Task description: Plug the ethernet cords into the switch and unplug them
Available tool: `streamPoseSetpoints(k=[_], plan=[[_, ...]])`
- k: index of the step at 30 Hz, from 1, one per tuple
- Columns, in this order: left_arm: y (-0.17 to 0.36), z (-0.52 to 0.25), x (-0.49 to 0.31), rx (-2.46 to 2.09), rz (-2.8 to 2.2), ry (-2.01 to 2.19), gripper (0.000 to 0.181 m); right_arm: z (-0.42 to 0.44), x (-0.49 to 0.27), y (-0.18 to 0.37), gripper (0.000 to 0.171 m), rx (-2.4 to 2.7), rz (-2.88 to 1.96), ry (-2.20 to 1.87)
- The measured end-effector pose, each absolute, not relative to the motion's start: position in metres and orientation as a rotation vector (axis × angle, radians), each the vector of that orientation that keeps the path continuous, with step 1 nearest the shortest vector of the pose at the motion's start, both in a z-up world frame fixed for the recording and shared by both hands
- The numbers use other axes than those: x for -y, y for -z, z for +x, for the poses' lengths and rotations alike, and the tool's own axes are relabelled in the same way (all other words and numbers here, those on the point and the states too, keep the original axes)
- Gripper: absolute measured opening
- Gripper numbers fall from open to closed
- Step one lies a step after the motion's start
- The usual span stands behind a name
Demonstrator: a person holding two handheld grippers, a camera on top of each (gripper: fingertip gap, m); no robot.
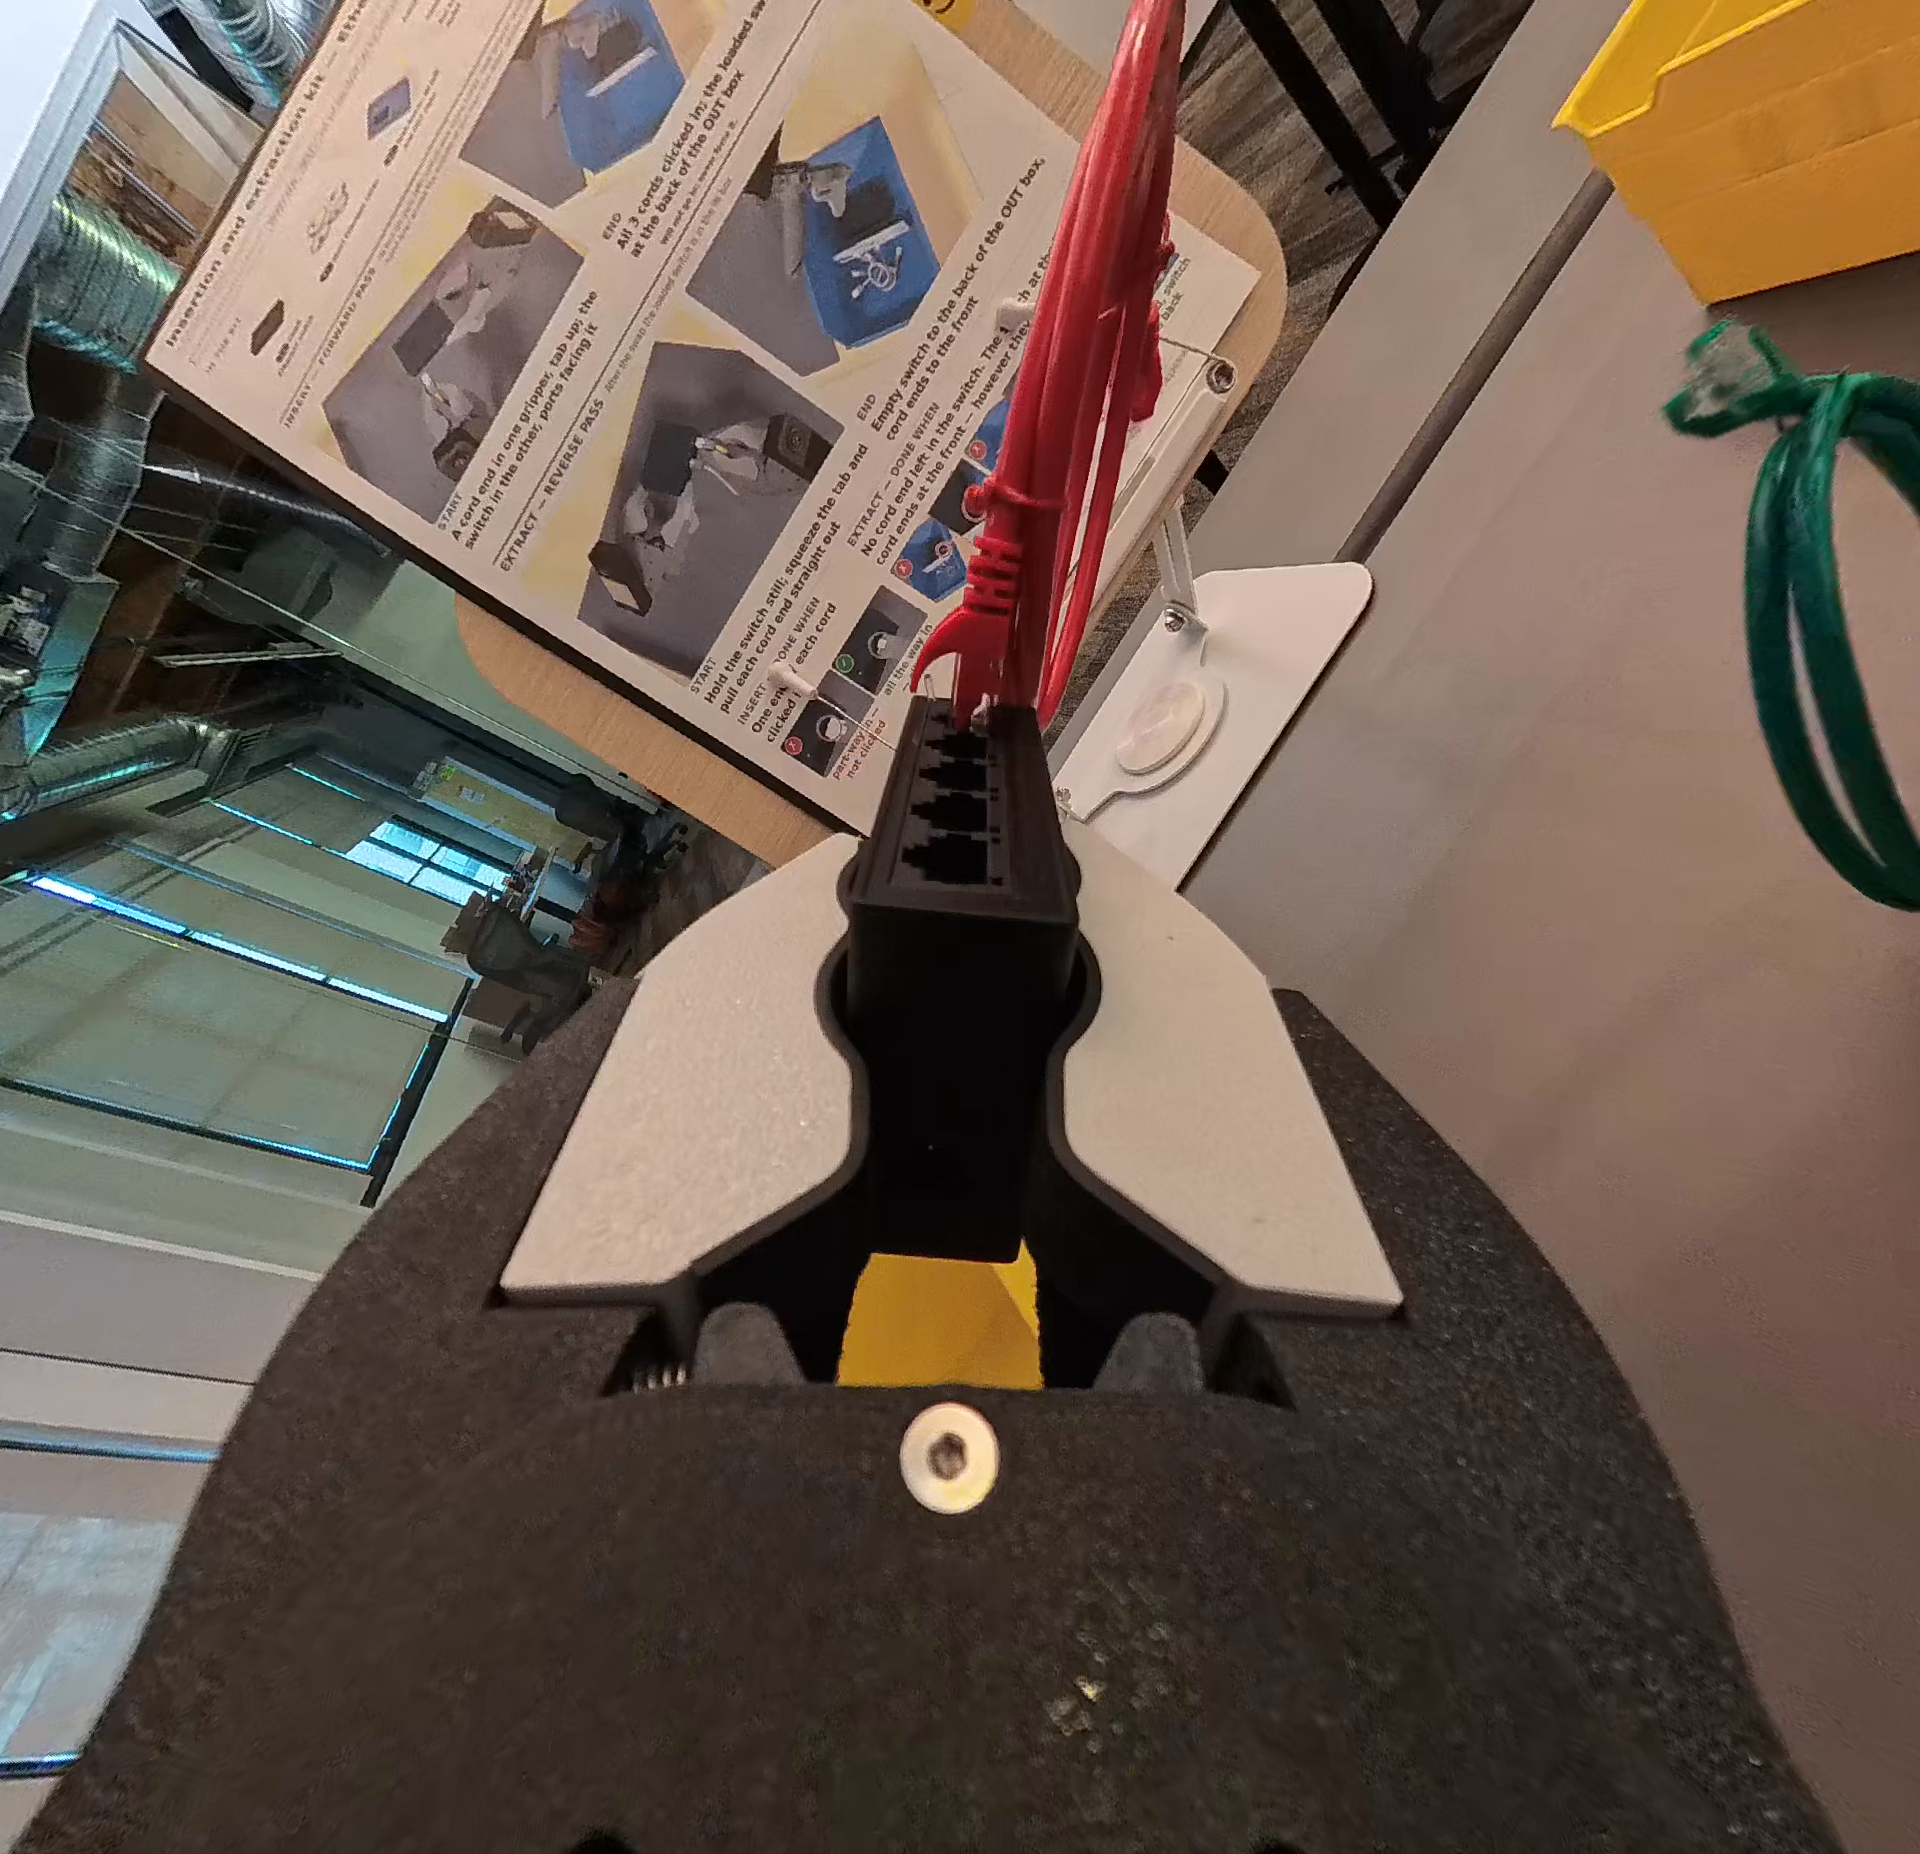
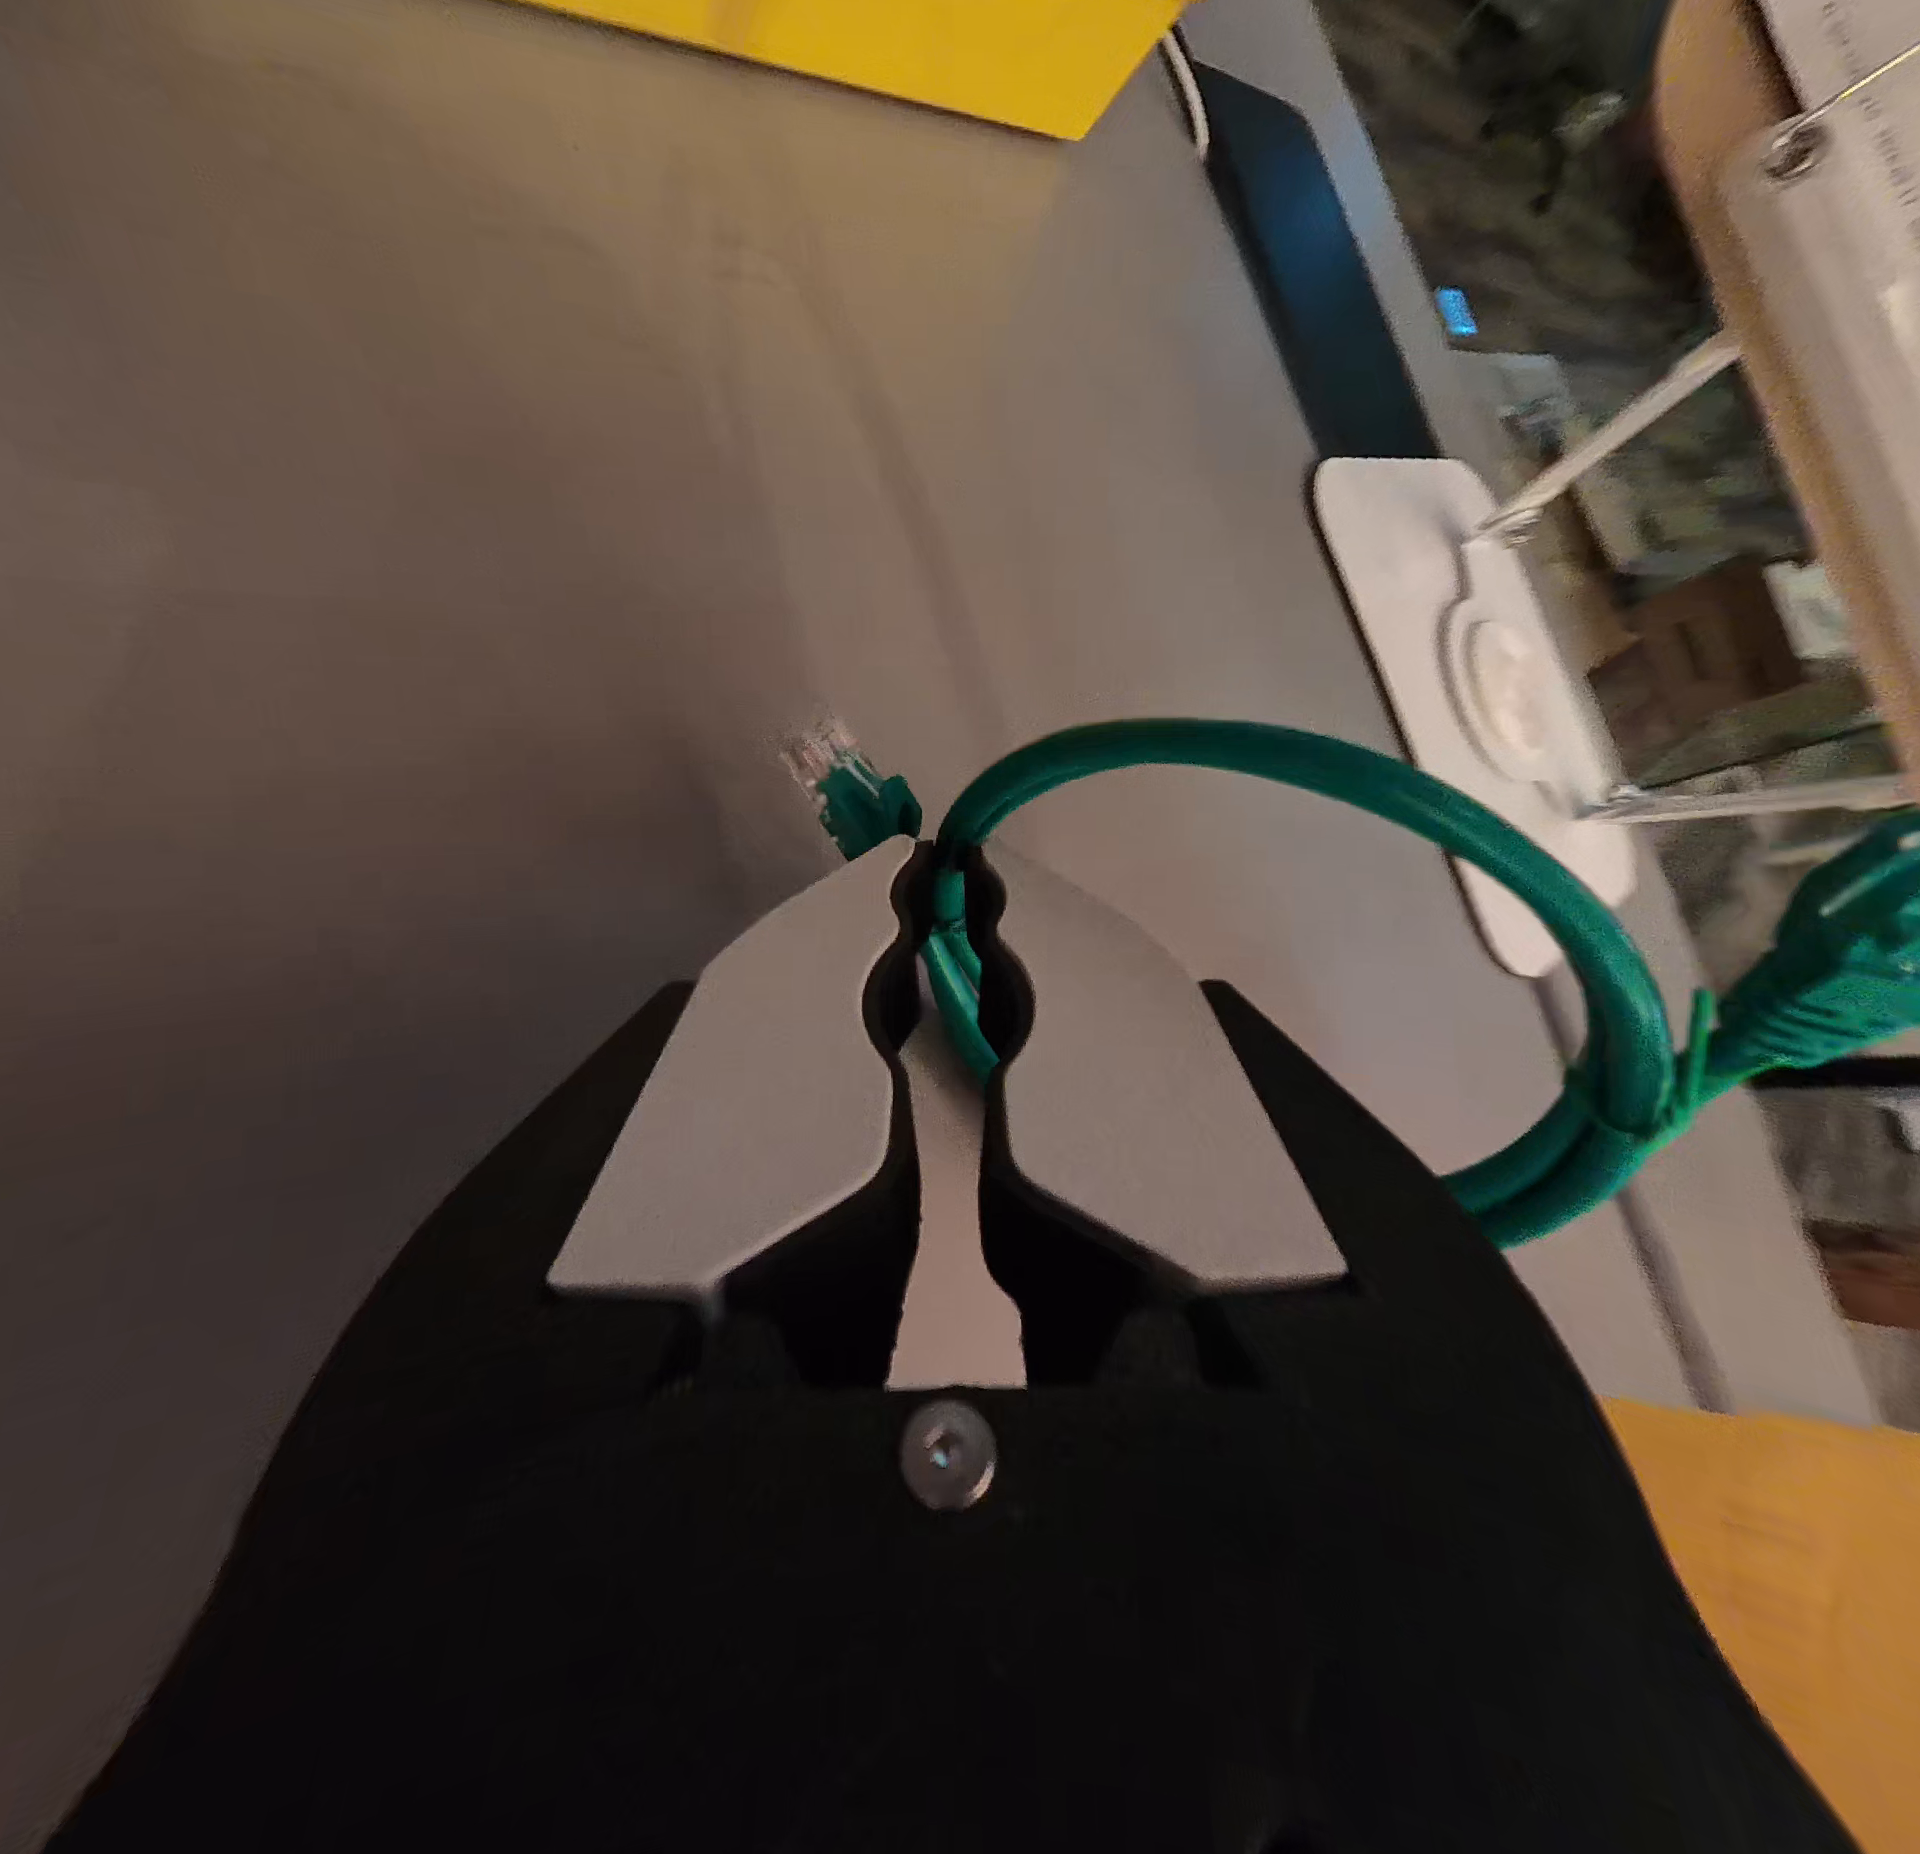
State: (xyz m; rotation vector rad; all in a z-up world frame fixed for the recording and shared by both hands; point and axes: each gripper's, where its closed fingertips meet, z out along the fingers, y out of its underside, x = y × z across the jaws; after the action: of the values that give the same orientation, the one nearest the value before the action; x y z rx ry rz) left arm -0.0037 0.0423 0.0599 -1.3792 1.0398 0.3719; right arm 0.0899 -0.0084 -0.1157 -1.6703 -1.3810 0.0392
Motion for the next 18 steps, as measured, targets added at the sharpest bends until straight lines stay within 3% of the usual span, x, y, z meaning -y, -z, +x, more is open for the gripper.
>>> streamPoseSetpoints(k=[7, 18], plan=[[-0.061, -0.005, -0.042, -1.034, -1.379, -0.371, 0.030, 0.092, 0.001, 0.125, 0.007, 1.419, -1.612, 0.108], [-0.065, -0.006, -0.040, -1.023, -1.372, -0.359, 0.030, 0.081, 0.009, 0.106, 0.006, 1.370, -1.472, -0.034]])
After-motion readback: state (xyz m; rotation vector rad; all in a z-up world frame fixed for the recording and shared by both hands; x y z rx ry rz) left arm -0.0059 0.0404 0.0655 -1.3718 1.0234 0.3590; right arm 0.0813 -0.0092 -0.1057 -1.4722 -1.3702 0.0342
